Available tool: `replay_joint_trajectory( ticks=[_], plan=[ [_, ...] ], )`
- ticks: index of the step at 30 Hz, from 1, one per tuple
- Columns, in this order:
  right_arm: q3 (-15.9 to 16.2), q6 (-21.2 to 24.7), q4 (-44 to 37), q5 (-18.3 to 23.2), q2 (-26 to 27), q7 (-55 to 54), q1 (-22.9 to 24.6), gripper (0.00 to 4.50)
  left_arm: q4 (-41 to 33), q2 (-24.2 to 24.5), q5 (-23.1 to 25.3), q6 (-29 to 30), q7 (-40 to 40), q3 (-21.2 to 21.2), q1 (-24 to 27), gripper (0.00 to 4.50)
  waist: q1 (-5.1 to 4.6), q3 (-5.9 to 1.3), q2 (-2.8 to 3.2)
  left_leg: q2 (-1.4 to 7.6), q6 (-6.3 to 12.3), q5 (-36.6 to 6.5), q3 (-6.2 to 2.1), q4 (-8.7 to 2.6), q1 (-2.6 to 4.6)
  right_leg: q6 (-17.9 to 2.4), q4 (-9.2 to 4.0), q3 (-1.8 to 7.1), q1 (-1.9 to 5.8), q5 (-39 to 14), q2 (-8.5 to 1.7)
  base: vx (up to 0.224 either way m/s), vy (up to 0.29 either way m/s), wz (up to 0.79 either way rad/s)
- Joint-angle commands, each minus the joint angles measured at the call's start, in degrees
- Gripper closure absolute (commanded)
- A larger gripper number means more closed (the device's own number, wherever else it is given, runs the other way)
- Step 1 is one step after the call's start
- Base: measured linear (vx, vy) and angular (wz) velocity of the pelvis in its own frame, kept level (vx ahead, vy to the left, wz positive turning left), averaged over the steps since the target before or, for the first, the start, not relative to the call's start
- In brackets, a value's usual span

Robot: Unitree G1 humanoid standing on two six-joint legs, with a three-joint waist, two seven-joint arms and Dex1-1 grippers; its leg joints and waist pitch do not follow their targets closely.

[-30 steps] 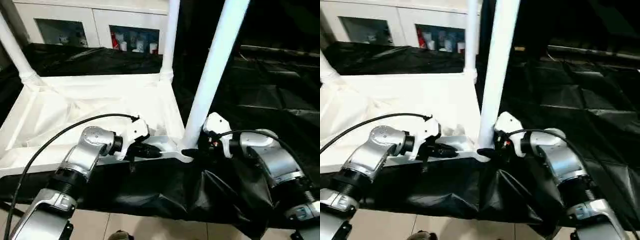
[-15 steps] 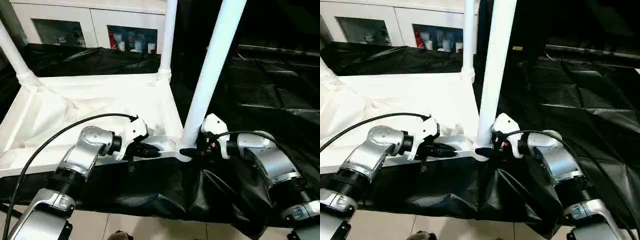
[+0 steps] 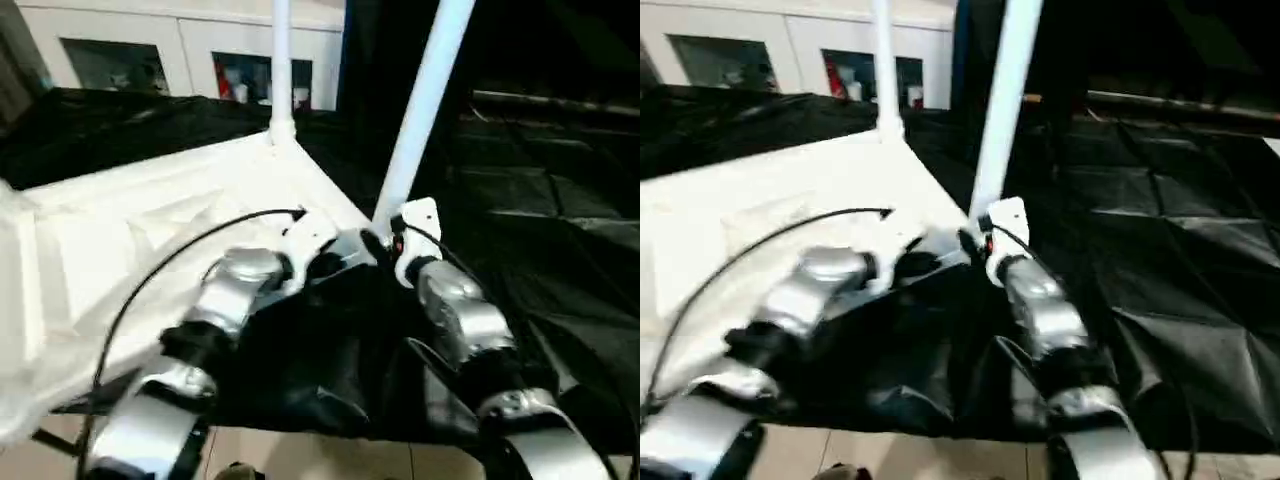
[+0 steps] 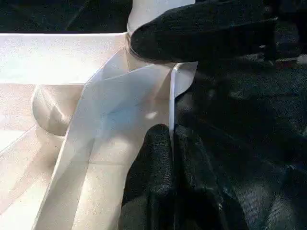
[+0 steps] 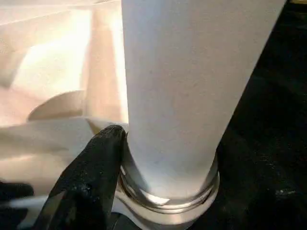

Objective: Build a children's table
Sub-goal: Rotate leg to tighten

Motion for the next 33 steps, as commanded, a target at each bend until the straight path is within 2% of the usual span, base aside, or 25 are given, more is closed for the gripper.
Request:
replay_joint_trajectory(
  ticks=[1,4,6,10,11,12,14,15,17,18,19,21,23,28,33],
  plan=[
    [1.2,0.1,2.7,0.9,2.9,1.5,-0.3,1.88,0.8,-4.0,-2.4,-1.8,-0.2,-0.6,0.3,4.50,-0.11,-3.50,-0.24,2.44,0.56,-14.2,-1.35,-3.97,1.30,-9.9,-4.67,2.78,2.24,-12.4,-3.65,0.000,0.000,0.00],
    [0.5,-0.8,2.6,1.5,3.1,2.6,-0.8,1.88,0.8,-3.4,-2.3,-2.4,-0.7,-0.5,0.4,4.50,-0.14,-3.38,-0.15,2.50,0.65,-14.9,-1.38,-4.07,1.26,-9.6,-4.81,2.78,2.17,-13.2,-3.70,0.000,0.000,0.00],
    [-0.8,-2.5,2.0,3.1,2.2,4.9,-1.4,1.32,0.7,-1.5,-2.2,-3.7,-2.1,-0.2,0.7,4.50,-0.20,-3.46,-0.19,2.53,0.60,-15.6,-1.43,-4.13,1.28,-9.4,-4.89,2.77,2.18,-14.1,-3.70,0.000,0.000,0.00],
    [-0.6,-3.1,0.6,3.7,-0.3,9.7,-1.9,0.98,0.1,0.8,-2.5,-5.0,-4.5,0.3,1.4,4.50,-0.15,-3.65,-0.28,2.52,1.77,-13.3,-1.36,-3.93,1.01,-10.2,-4.40,2.76,2.49,-10.3,-3.66,0.000,0.000,0.00],
    [0.8,-1.9,-1.2,3.7,-2.5,14.6,-1.8,0.85,-0.4,2.1,-2.9,-5.4,-5.9,0.6,1.7,4.50,-0.04,-3.75,-0.53,2.45,2.60,-11.7,-1.25,-3.73,0.88,-10.9,-4.22,2.72,2.72,-8.3,-3.69,0.000,0.000,0.00],
    [0.8,-1.9,-1.2,3.7,-2.5,14.6,-1.8,0.77,-0.4,2.1,-2.9,-5.4,-5.9,0.6,1.7,4.50,-0.04,-3.75,-0.53,2.45,2.60,-11.7,-1.25,-3.73,0.88,-10.9,-4.22,2.72,2.72,-8.3,-3.69,0.000,0.000,0.00],
    [3.5,-0.5,-4.0,2.9,-6.2,20.8,-1.1,0.77,-1.2,3.7,-3.5,-5.7,-8.1,0.9,2.2,4.50,0.16,-3.76,-0.49,2.39,3.52,-10.4,-1.23,-3.55,0.73,-11.0,-4.07,2.62,3.00,-7.7,-3.63,0.000,0.000,0.00],
    [4.3,0.4,-5.5,2.8,-7.9,23.9,-0.7,0.77,-1.5,4.4,-3.6,-6.0,-9.1,0.9,2.4,4.50,0.17,-3.66,-0.45,2.47,3.84,-10.3,-1.21,-3.55,0.84,-11.2,-4.13,2.65,2.81,-7.8,-3.61,0.000,0.000,0.00],
    [6.9,2.8,-10.8,3.6,-14.0,34.6,1.1,0.77,-3.1,6.8,-5.1,-7.0,-14.0,1.1,3.4,4.50,0.40,-3.76,-0.51,2.57,4.24,-9.9,-1.17,-3.42,0.96,-11.2,-4.01,2.69,3.02,-7.3,-3.48,0.000,0.000,0.00],
    [6.9,2.8,-10.8,3.6,-14.0,34.6,1.1,0.77,-3.1,6.8,-5.1,-7.0,-14.0,1.1,3.4,4.50,0.40,-3.76,-0.51,2.57,4.24,-9.9,-1.17,-3.42,0.96,-11.2,-4.01,2.69,3.02,-7.3,-3.48,0.000,0.000,0.00],
    [8.5,3.8,-13.6,4.2,-17.7,40.5,2.2,0.77,-4.7,8.4,-6.4,-7.4,-18.4,0.9,4.2,4.50,0.55,-3.85,-0.43,2.58,4.61,-9.6,-1.19,-3.35,0.96,-11.8,-3.77,2.58,3.01,-6.3,-3.46,0.000,0.000,0.00],
    [9.6,4.5,-15.2,4.3,-20.0,43.8,3.0,0.77,-5.9,9.7,-7.1,-7.3,-21.3,0.5,4.9,4.50,0.61,-3.79,-0.39,2.80,4.75,-9.4,-1.12,-3.36,0.96,-12.7,-3.63,2.58,2.89,-5.6,-3.43,0.000,0.000,0.00],
    [10.7,4.5,-16.1,4.3,-21.7,46.9,3.6,0.77,-8.5,11.5,-8.7,-6.4,-26.0,-0.3,6.1,4.50,0.78,-3.85,-0.45,2.85,4.37,-10.3,-1.01,-3.32,1.04,-13.1,-3.80,2.60,2.78,-7.7,-3.67,0.000,0.000,0.00],
    [11.4,4.2,-15.7,3.6,-21.9,47.2,3.7,0.77,-10.2,12.7,-9.6,-5.7,-28.6,-0.5,7.0,4.50,0.89,-3.77,-0.32,2.94,2.89,-11.6,-1.06,-3.46,1.31,-13.0,-3.97,2.69,2.43,-10.2,-3.68,0.000,0.000,0.00],
    [10.9,3.3,-15.8,4.2,-20.3,46.8,3.7,0.77,-10.0,13.2,-9.4,-5.9,-29.2,-0.5,7.2,4.50,1.38,-3.92,-0.30,2.85,2.71,-10.6,-1.07,-3.40,1.28,-13.0,-3.62,2.68,2.51,-7.9,-3.64,0.000,0.000,0.00]
  ],
)
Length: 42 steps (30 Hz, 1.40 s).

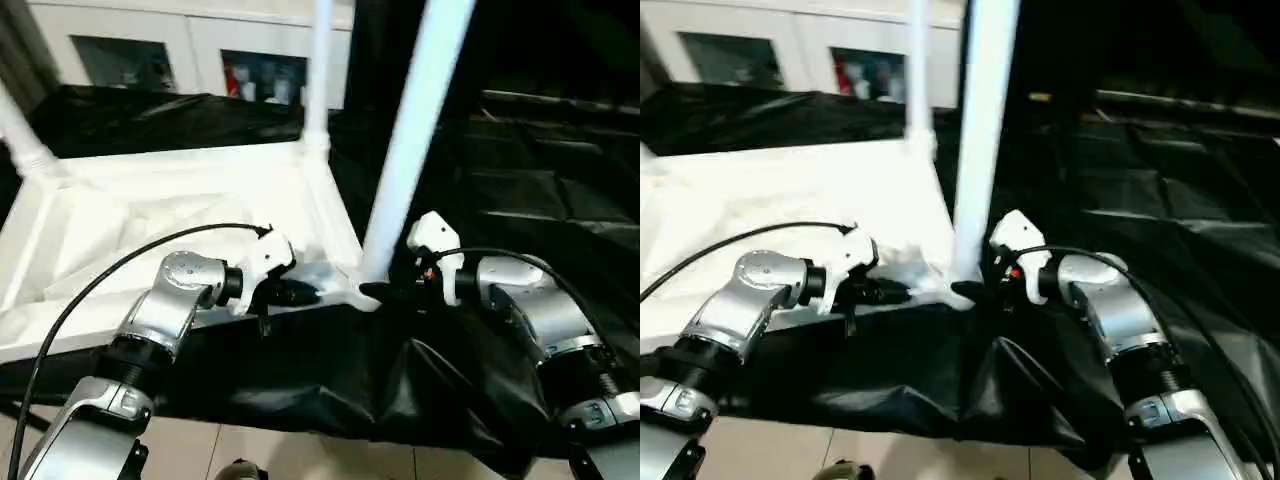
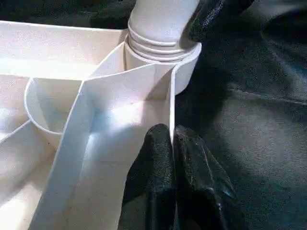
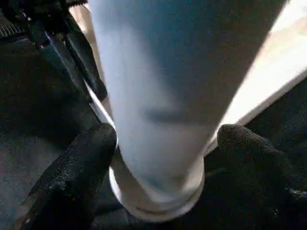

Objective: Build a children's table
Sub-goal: Rotate leg to tighten

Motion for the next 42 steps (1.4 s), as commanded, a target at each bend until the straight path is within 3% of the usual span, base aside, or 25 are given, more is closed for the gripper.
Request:
replay_joint_trajectory(
  ticks=[1,22,27,31,32,35,40,42],
  plan=[
    [-0.4,-0.6,-1.4,0.4,0.1,0.1,0.1,0.77,-1.3,-0.7,-3.1,-0.8,-1.6,0.2,0.2,4.50,-0.06,-4.00,-0.49,2.69,2.76,-10.5,-1.06,-3.30,1.34,-13.1,-3.66,2.76,2.66,-7.6,-3.70,0.000,0.000,0.00],
    [-0.5,-0.5,-1.4,1.5,1.4,0.7,1.9,2.42,-1.6,-0.9,-2.8,-0.6,-1.1,0.4,0.6,4.50,0.01,-3.96,-0.44,2.62,3.18,-9.8,-1.10,-3.16,1.31,-13.1,-3.53,2.71,2.80,-7.0,-3.67,0.000,0.000,0.00],
    [-1.5,-0.6,0.2,1.5,2.7,-1.9,2.2,2.52,-1.2,-1.4,-2.6,-0.5,-0.3,0.7,0.6,4.50,-0.07,-3.93,-0.42,2.56,3.03,-9.9,-1.13,-3.18,1.23,-13.1,-3.52,2.72,2.82,-6.9,-3.65,0.000,0.000,0.00],
    [-5.1,-1.9,6.4,0.6,6.2,-12.1,1.1,2.52,1.8,-2.9,-0.2,-0.3,6.0,1.2,-0.7,4.50,-0.45,-3.63,-0.33,2.54,1.29,-13.1,-1.26,-3.46,1.51,-12.4,-4.19,2.73,2.43,-12.5,-3.88,0.000,0.000,0.00],
    [-8.5,-1.7,10.1,1.0,9.9,-21.9,0.4,2.52,4.9,-5.3,1.4,-0.1,12.3,1.7,-2.3,4.50,-0.69,-3.58,-0.38,2.58,0.59,-14.0,-1.33,-3.59,1.51,-11.9,-4.31,2.76,2.41,-14.0,-3.86,0.000,0.000,0.00],
    [-11.4,-1.1,12.8,1.1,13.3,-31.7,-0.1,2.54,7.6,-7.7,2.6,0.2,17.1,1.8,-3.8,4.50,-1.27,-3.45,-0.36,2.47,-1.14,-16.2,-1.56,-3.92,1.74,-10.6,-4.77,2.77,2.13,-17.8,-3.91,0.000,0.000,0.00],
    [-14.4,-2.4,16.7,0.2,20.9,-48.0,-2.1,2.54,12.8,-15.3,4.2,2.0,29.2,2.0,-8.3,4.50,-1.58,-3.56,-0.18,2.33,-0.71,-15.6,-1.39,-3.87,1.72,-10.1,-4.86,2.90,2.07,-15.3,-3.81,0.000,0.000,0.00],
    [-13.7,-3.6,19.8,-1.5,23.6,-52.0,-4.3,2.54,15.5,-17.9,5.8,1.0,32.2,1.0,-10.2,4.50,-1.58,-3.58,-0.26,2.21,-0.68,-15.4,-1.42,-3.85,1.68,-10.0,-4.87,2.85,2.13,-14.9,-3.80,0.000,0.000,0.00]
  ],
)
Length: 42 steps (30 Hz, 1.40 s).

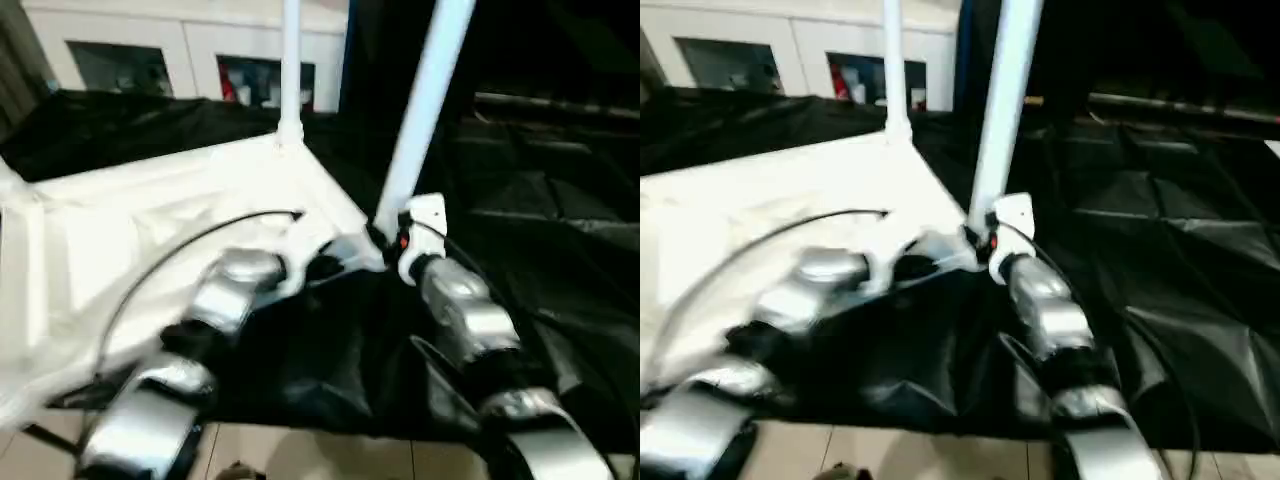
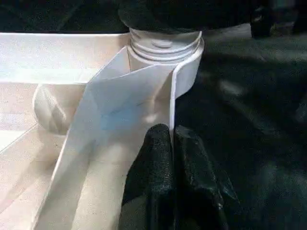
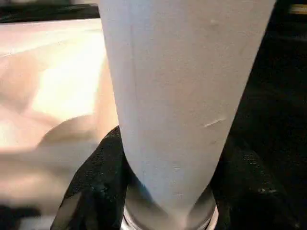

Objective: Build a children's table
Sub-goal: Rotate leg to tighten

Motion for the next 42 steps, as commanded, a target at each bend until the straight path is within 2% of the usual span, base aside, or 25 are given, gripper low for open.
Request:
replay_joint_trajectory(
  ticks=[1,6,7,9,13,15,16,19,21,25,29,34,42],
  plan=[
    [0.3,1.4,4.4,0.1,2.4,-2.7,0.7,2.54,1.7,-3.0,-0.7,-1.3,4.2,0.3,-1.0,4.50,-0.23,-3.57,-0.22,2.37,-0.64,-15.3,-1.41,-4.17,1.51,-9.7,-4.91,2.75,1.82,-14.9,-3.72,0.000,0.000,0.00],
    [2.8,-1.2,3.9,-1.2,2.0,1.7,-0.3,2.54,2.4,-1.5,0.6,-2.2,2.4,-0.6,-1.0,4.50,-0.01,-3.55,-0.23,2.35,1.02,-14.1,-1.40,-4.15,1.16,-9.4,-4.72,2.65,2.14,-12.2,-3.66,0.000,0.000,0.00],
    [3.0,-2.0,3.3,-1.4,1.5,2.5,-0.3,1.98,2.3,-0.9,0.6,-2.4,2.0,-0.5,-0.8,4.50,-0.05,-3.54,-0.25,2.34,1.09,-14.4,-1.40,-4.16,1.14,-9.4,-4.77,2.65,2.16,-12.6,-3.65,0.000,0.000,0.00],
    [3.2,-3.0,1.7,-0.9,0.4,6.5,-0.3,1.84,2.5,0.5,0.3,-3.0,1.2,0.0,-0.3,4.50,-0.07,-3.56,-0.27,2.37,1.21,-14.9,-1.44,-4.16,1.11,-9.2,-4.82,2.63,2.20,-13.5,-3.67,0.000,0.000,0.00],
    [2.5,-2.7,-0.4,0.2,-1.8,9.6,-0.4,1.56,1.8,2.3,-0.3,-4.3,-1.6,0.3,0.6,4.50,-0.22,-3.58,-0.33,2.40,1.92,-13.7,-1.50,-4.16,0.81,-9.7,-4.61,2.59,2.46,-11.9,-3.64,0.000,0.000,0.00],
    [2.9,-1.6,-3.1,1.7,-4.5,15.7,0.2,1.36,1.0,3.9,-0.9,-5.4,-4.3,0.6,1.4,4.50,-0.16,-3.57,-0.50,2.48,2.73,-12.7,-1.38,-3.99,0.86,-10.4,-4.46,2.63,2.47,-10.5,-3.63,0.000,0.000,0.00],
    [3.3,-1.4,-3.8,1.8,-5.2,17.3,0.4,1.36,0.7,4.3,-1.0,-5.5,-5.0,0.7,1.6,4.50,-0.12,-3.57,-0.46,2.48,2.98,-12.6,-1.34,-3.94,0.87,-10.6,-4.44,2.61,2.49,-10.1,-3.56,0.000,0.000,0.00],
    [6.4,1.1,-9.8,3.4,-12.3,32.1,3.1,1.36,-1.0,7.5,-2.5,-7.8,-10.6,0.8,3.1,4.50,0.12,-3.62,-0.48,2.53,4.78,-10.5,-1.24,-3.66,0.79,-11.5,-4.01,2.65,2.69,-6.0,-3.45,0.000,0.000,0.00],
    [7.3,1.9,-13.0,4.6,-15.5,38.2,4.5,1.36,-2.6,9.0,-4.0,-8.9,-14.8,0.8,4.1,4.50,0.13,-3.65,-0.54,2.47,5.40,-10.4,-1.20,-3.59,0.76,-12.0,-3.94,2.57,2.77,-5.8,-3.43,0.000,0.000,0.00],
    [10.6,2.6,-16.9,4.8,-20.8,47.5,6.5,1.36,-7.3,12.2,-6.7,-8.1,-24.4,-0.3,6.3,4.50,0.35,-3.52,-0.46,2.89,5.24,-10.4,-1.10,-3.69,0.87,-13.0,-3.97,2.53,2.56,-7.2,-3.51,0.000,0.000,0.00],
    [12.2,3.2,-17.6,4.6,-22.5,51.3,6.9,1.36,-10.8,13.9,-8.7,-6.4,-29.1,-0.6,7.7,4.50,0.49,-3.35,-0.33,3.07,3.30,-13.3,-1.14,-3.98,1.10,-13.0,-4.29,2.61,2.18,-12.0,-3.69,0.000,0.000,0.00],
    [13.4,2.8,-16.7,3.3,-22.1,51.6,6.3,1.36,-13.0,14.8,-9.7,-5.6,-31.8,-1.3,8.7,4.50,0.81,-3.44,-0.37,3.00,2.60,-12.7,-1.09,-3.99,1.19,-12.6,-4.18,2.74,2.02,-11.6,-3.66,0.000,0.000,0.00],
    [13.4,2.6,-15.8,3.6,-21.1,51.6,5.9,1.97,-14.2,14.8,-9.6,-4.6,-32.3,-1.0,9.2,4.50,1.15,-3.65,-0.74,2.86,3.09,-10.9,-1.04,-3.78,1.06,-12.5,-3.90,2.71,2.27,-9.5,-3.70,0.000,0.000,0.00]
  ],
)
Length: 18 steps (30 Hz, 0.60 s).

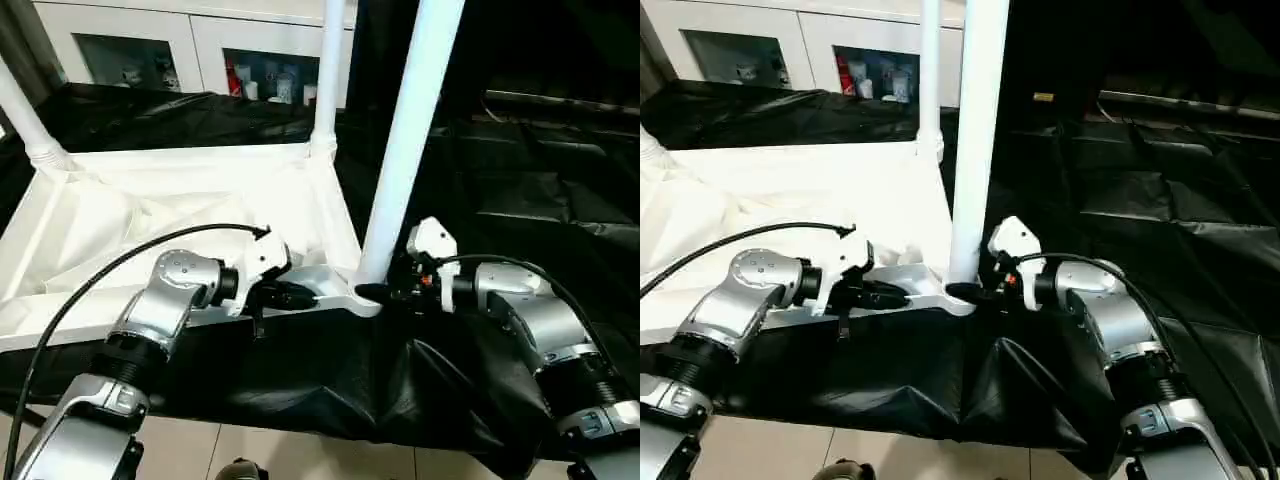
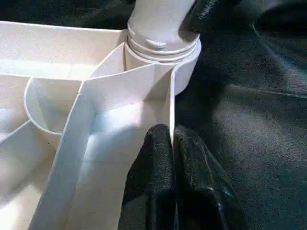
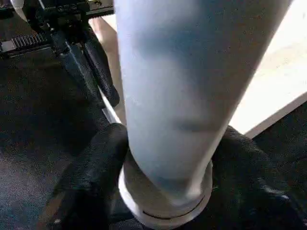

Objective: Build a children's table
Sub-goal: Rotate leg to tighten

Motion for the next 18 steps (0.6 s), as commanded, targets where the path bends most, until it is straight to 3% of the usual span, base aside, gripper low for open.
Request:
replay_joint_trajectory(
  ticks=[1,3,10,15,17,18],
  plan=[
    [-0.2,-0.5,0.5,-0.1,0.2,0.5,-0.9,1.97,-2.1,-1.0,-2.7,0.0,-2.2,0.0,0.5,4.50,-0.06,-3.73,-0.73,2.73,3.10,-10.9,-1.10,-3.38,1.26,-12.6,-3.84,2.79,2.61,-9.6,-3.83,0.000,0.000,0.00],
    [-0.2,-0.5,0.7,0.1,0.6,0.4,-0.9,2.31,-2.3,-0.8,-2.8,0.1,-2.1,0.0,0.6,4.50,-0.04,-3.81,-0.65,2.74,3.08,-10.6,-1.10,-3.35,1.29,-12.6,-3.80,2.78,2.61,-9.4,-3.79,0.000,0.000,0.00],
    [-0.9,-0.2,0.9,0.3,1.7,-1.6,-0.1,2.51,-2.2,-0.7,-2.5,0.3,-1.4,0.1,0.7,4.50,-0.03,-3.92,-0.58,2.66,3.27,-10.0,-1.07,-3.23,1.26,-13.0,-3.64,2.74,2.71,-8.0,-3.74,0.000,0.000,0.00],
    [-4.8,-0.8,5.4,-1.4,5.7,-14.9,-0.7,2.53,3.1,-2.8,1.2,-0.3,8.4,1.1,-1.8,4.50,-0.40,-3.95,-0.50,2.65,1.31,-11.7,-1.24,-3.41,1.44,-12.3,-3.92,2.79,2.56,-10.8,-3.86,0.000,0.000,0.00],
    [-8.4,0.6,7.9,-0.9,9.8,-25.3,-1.3,2.53,6.8,-5.7,2.4,-0.1,14.7,1.7,-4.0,4.50,-0.69,-3.83,-0.37,2.45,0.82,-12.1,-1.16,-3.51,1.49,-12.1,-4.06,2.90,2.26,-11.0,-3.68,0.000,0.000,0.00],
    [-9.2,1.1,8.4,-0.7,10.7,-27.5,-1.4,2.53,7.5,-6.3,2.6,0.0,15.9,1.8,-4.4,4.50,-0.70,-3.98,-0.51,2.53,0.06,-12.7,-1.39,-3.58,1.57,-11.9,-4.07,2.74,2.50,-12.0,-3.87,0.000,0.000,0.00]
  ],
)
